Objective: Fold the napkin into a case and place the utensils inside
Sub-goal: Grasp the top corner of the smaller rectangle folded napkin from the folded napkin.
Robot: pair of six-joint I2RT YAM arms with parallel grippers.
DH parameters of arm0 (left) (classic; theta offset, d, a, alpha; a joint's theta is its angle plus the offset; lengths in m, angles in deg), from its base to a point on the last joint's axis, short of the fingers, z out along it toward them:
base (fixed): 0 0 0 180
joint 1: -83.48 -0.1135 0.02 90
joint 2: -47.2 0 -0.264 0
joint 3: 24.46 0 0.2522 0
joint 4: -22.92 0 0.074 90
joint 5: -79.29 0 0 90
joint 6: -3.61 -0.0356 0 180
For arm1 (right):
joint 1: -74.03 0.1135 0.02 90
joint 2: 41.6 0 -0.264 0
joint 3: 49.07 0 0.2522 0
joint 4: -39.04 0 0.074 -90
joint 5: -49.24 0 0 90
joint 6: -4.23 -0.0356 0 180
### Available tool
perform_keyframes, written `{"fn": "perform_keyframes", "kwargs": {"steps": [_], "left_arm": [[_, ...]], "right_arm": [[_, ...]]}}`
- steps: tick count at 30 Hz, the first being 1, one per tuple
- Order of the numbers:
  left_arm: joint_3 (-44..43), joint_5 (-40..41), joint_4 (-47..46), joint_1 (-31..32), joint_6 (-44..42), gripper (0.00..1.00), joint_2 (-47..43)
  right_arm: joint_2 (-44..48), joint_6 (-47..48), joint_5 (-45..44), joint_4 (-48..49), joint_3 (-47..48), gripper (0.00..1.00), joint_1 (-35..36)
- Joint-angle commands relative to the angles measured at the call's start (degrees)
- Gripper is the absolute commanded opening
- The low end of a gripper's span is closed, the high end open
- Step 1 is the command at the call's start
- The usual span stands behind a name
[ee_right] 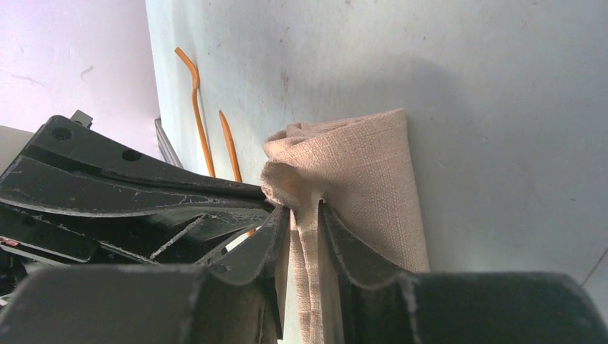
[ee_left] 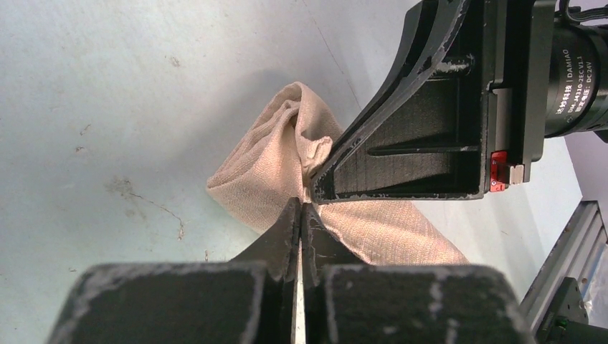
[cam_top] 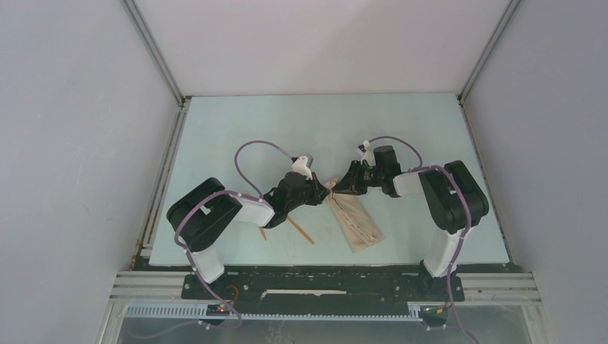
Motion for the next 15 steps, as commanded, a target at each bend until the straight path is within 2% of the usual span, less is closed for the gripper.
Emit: {"fn": "perform_keyframes", "kwargs": {"steps": [1,11,13,15], "left_arm": [[0.33,-0.54,-2.48,-0.11,-0.75,0.0,-1.57],[0.41,-1.87,-2.5,-0.13,-0.97,0.0,-1.61],[0.52,-1.88,-2.49,-0.12,-0.93,0.0,-1.61],[0.5,-1.75,-2.49,-0.15,-0.84,0.0,-1.65]], "right_arm": [[0.65,1.0,0.62,0.22,2.64,0.28,-0.44],[0.78,0.85,0.85,0.7,3.22,0.34,0.19],[0.61,0.98,0.02,-0.32,3.74,0.31,0.21],[-0.18,1.68,-1.15,-2.83,4.88,0.2,0.26]]}}
